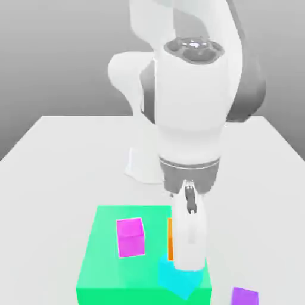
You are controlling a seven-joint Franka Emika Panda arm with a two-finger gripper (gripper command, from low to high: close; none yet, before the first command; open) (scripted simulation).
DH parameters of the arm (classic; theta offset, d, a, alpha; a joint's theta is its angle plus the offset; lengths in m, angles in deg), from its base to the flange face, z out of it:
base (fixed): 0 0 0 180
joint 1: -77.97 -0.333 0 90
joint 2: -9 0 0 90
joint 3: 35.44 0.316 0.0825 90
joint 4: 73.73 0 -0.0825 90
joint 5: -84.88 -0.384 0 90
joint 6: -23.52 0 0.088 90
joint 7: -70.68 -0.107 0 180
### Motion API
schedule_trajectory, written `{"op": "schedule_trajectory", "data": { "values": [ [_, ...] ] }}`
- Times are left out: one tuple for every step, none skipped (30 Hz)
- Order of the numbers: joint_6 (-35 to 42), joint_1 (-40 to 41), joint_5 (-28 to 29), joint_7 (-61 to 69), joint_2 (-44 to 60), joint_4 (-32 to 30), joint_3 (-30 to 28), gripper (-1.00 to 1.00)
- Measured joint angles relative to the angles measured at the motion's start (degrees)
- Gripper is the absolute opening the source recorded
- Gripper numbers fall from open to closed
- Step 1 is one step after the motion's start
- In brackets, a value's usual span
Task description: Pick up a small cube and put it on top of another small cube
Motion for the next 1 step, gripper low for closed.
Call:
{"op": "schedule_trajectory", "data": {
  "values": [
    [0.0, 0.0, 0.0, 0.0, 0.0, 0.0, 0.0, 1.0]
  ]
}}
